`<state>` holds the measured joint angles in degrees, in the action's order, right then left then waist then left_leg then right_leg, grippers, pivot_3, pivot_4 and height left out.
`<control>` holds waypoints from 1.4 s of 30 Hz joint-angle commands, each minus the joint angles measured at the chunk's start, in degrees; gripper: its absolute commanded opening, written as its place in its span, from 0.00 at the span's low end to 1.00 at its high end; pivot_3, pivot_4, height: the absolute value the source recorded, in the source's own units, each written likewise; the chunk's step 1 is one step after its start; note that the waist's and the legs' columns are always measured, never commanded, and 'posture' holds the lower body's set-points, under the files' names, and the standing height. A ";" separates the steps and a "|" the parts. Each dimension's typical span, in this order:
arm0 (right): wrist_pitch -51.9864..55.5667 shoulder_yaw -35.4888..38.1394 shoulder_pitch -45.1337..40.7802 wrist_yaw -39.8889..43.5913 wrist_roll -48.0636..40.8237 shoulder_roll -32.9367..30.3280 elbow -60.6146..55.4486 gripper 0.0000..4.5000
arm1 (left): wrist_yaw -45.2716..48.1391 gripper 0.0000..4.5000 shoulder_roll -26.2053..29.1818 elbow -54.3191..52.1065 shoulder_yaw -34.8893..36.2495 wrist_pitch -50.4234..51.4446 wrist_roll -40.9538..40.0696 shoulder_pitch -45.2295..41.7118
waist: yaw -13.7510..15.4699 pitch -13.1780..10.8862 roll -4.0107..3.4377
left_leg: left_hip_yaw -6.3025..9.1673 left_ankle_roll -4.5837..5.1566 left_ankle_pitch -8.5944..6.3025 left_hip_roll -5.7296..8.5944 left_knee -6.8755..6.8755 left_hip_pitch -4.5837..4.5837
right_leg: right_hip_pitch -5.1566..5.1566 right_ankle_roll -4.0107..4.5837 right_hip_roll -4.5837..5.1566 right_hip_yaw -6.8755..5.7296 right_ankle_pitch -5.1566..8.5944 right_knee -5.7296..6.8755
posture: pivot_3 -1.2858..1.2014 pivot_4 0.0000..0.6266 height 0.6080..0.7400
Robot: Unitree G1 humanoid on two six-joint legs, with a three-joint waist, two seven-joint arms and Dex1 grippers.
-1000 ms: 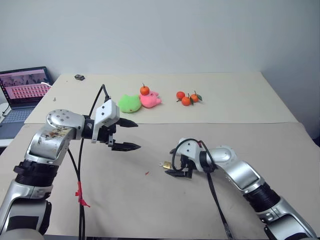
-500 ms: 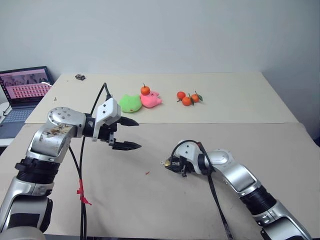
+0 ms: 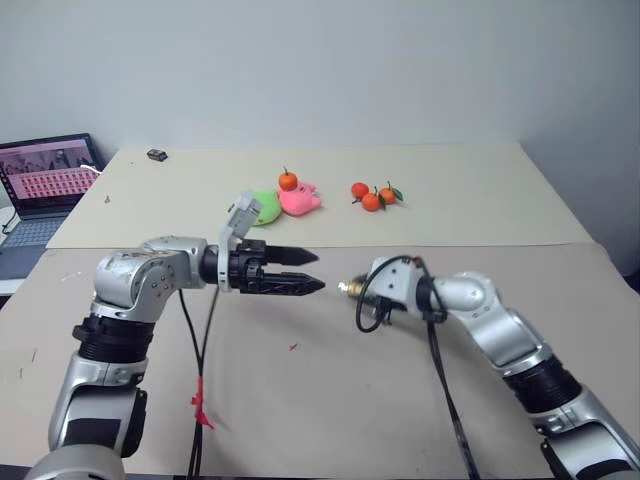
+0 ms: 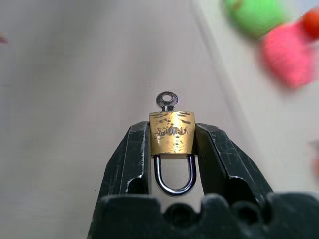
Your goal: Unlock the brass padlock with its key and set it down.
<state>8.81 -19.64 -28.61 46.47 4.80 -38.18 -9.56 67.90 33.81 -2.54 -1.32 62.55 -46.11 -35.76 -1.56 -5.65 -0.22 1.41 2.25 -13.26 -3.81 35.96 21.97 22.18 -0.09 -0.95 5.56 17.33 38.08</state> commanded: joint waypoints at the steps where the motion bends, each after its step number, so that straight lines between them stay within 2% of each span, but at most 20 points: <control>1: -6.22 3.64 -2.27 -0.09 -0.20 -0.41 -6.19 0.20 | -2.39 1.00 -0.64 1.86 2.29 3.79 -2.78 -0.77 | 0.00 0.00 0.00 | 0.03 0.00 0.00 -0.04 0.00 -0.02 | 0.00 0.00 -0.05 0.00 0.00 0.00 | 0.52 0.24 0.39; 15: -3.32 5.82 -0.60 4.14 -1.75 -1.69 -14.97 0.20 | -4.14 1.00 -2.54 5.43 4.46 5.66 -5.91 -4.23 | 0.85 0.01 -0.01 | -0.01 -0.07 0.04 0.10 0.10 -0.08 | -0.03 0.07 0.13 0.00 -0.04 -0.02 | 0.52 0.24 0.39; 20: -1.91 6.03 -2.22 4.26 -2.08 -1.33 -15.82 0.20 | -4.15 1.00 -2.11 5.45 2.60 5.80 -5.28 -3.64 | 0.69 0.01 -0.01 | -0.01 -0.07 0.04 0.10 0.08 -0.08 | -0.03 0.23 0.13 0.01 -0.13 -0.02 | 0.52 0.24 0.39; 23: -0.78 6.44 -3.40 4.65 -2.78 -1.28 -16.37 0.20 | -3.72 0.84 -1.81 4.77 1.93 6.23 -5.40 -2.56 | 0.71 0.01 -0.01 | -0.01 -0.07 0.04 0.09 0.08 -0.10 | -0.02 0.22 0.12 0.00 -0.12 -0.02 | 0.52 0.24 0.39; 27: 0.47 6.82 -3.83 5.18 -3.53 -1.30 -17.24 0.20 | -3.56 0.48 -2.02 4.31 2.45 6.81 -6.32 -2.27 | 0.76 0.01 -0.01 | -0.01 -0.07 0.04 0.10 0.08 -0.10 | -0.03 0.19 0.12 0.00 -0.10 -0.04 | 0.52 0.24 0.39; 28: 0.74 6.82 -3.78 5.38 -3.62 -1.36 -17.42 0.20 | -3.55 0.42 -2.12 4.31 2.70 6.87 -6.57 -2.35 | 0.76 0.01 -0.01 | -0.01 -0.07 0.04 0.09 0.08 -0.08 | -0.03 0.19 0.13 0.00 -0.11 -0.04 | 0.52 0.24 0.39; 32: 1.91 6.87 -3.16 5.92 -4.25 -1.65 -18.31 0.20 | -3.71 0.02 -2.21 4.62 3.27 6.82 -7.25 -2.76 | 0.74 0.01 -0.01 | -0.01 -0.07 0.04 0.10 0.06 -0.08 | -0.03 0.21 0.13 0.00 -0.12 -0.04 | 0.52 0.24 0.39; 42: 4.12 6.78 -2.58 6.25 -5.01 -1.88 -19.55 0.20 | -3.77 0.01 -2.41 6.13 3.93 5.61 -6.68 -3.84 | 0.75 0.01 -0.01 | -0.01 -0.07 0.04 0.10 0.04 -0.10 | -0.03 0.18 0.13 0.00 -0.10 -0.06 | 0.52 0.24 0.39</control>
<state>12.55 -14.71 -30.80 52.75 0.86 -39.88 -26.86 63.70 31.37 3.50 1.20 68.96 -52.02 -38.23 -0.81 -5.64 -0.23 1.41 2.18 -13.22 -3.72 36.01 21.87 22.15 0.08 -0.82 5.55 17.24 38.01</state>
